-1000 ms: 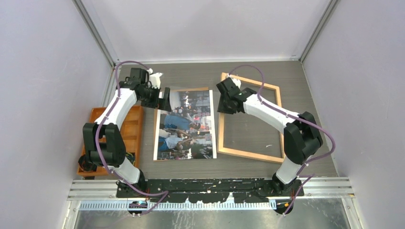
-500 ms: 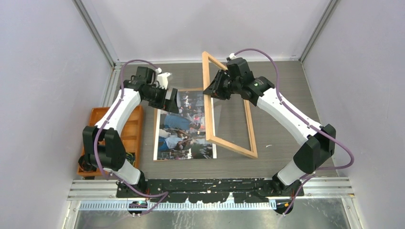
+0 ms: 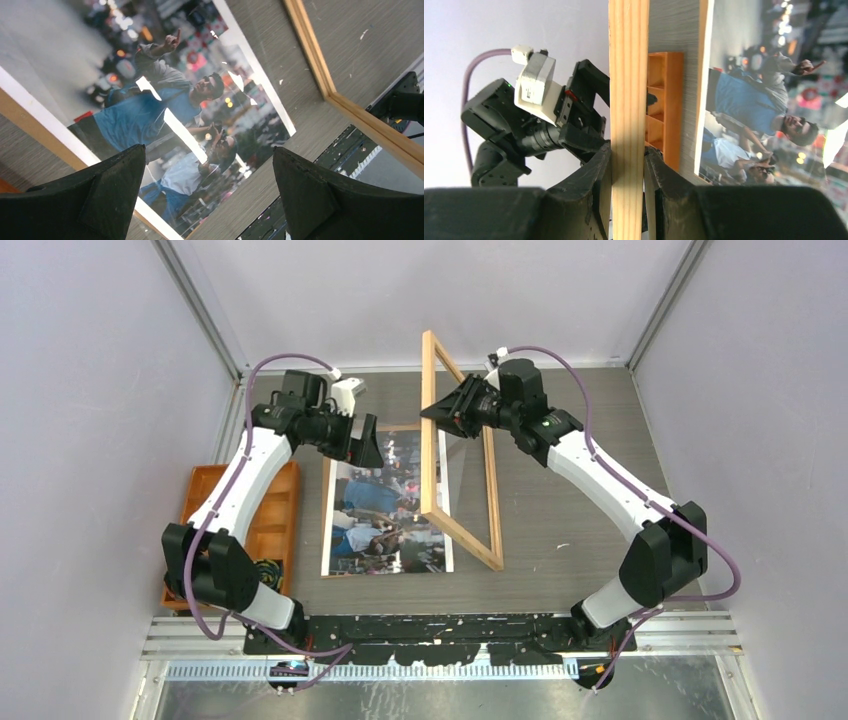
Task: Put the photo into the frame
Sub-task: Turn over the photo frame at the center of the board.
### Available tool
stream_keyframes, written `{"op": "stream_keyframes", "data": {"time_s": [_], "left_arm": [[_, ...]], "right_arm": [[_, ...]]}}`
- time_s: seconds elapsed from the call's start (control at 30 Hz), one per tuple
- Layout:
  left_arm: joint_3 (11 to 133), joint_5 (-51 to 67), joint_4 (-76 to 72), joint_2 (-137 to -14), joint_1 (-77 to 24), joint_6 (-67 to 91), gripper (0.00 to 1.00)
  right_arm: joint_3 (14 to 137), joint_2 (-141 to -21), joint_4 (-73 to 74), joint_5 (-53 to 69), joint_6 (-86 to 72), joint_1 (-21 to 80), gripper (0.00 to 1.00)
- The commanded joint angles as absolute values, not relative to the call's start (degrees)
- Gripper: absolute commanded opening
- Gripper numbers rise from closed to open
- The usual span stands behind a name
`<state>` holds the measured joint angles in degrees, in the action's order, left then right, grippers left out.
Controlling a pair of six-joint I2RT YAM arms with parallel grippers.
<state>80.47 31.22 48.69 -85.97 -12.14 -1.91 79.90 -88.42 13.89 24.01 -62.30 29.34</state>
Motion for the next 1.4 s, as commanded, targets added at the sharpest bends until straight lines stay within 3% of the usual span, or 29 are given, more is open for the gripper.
{"op": "stream_keyframes", "data": {"time_s": [0.0, 0.23, 0.33, 0.6, 0.77, 1.07, 1.37], "left_arm": [[84.79, 32.6, 47.38, -82.32, -15.29, 1.38, 1.0], [91.54, 29.11, 47.13, -84.47, -20.61, 5.42, 1.0], [93.85, 26.76, 47.08, -85.37, -23.75, 6.07, 1.0], [99.45, 23.62, 47.68, -88.58, -30.63, 6.24, 1.0], [104.11, 22.61, 48.34, -91.25, -33.57, 5.92, 1.0], [110.65, 20.97, 49.96, -96.4, -37.53, 4.41, 1.0], [114.69, 19.67, 50.36, -100.39, -40.58, 3.8, 1.0]], "right_arm": [[77.78, -84.15, -0.78, 30.71, -69.09, 27.78, 0.03], [75.41, -82.85, -6.75, 33.47, -73.29, 25.75, 0.03], [74.16, -82.34, -6.57, 34.17, -73.64, 24.5, 0.07], [71.29, -80.72, -2.98, 34.63, -71.56, 21.51, 0.6], [75.69, -80.16, 6.77, 33.72, -66.24, 20.89, 0.74], [87.58, -81.35, 27.02, 29.75, -53.89, 19.66, 0.77], [101.96, -86.33, 50.37, 23.2, -37.49, 19.71, 0.67]]}}
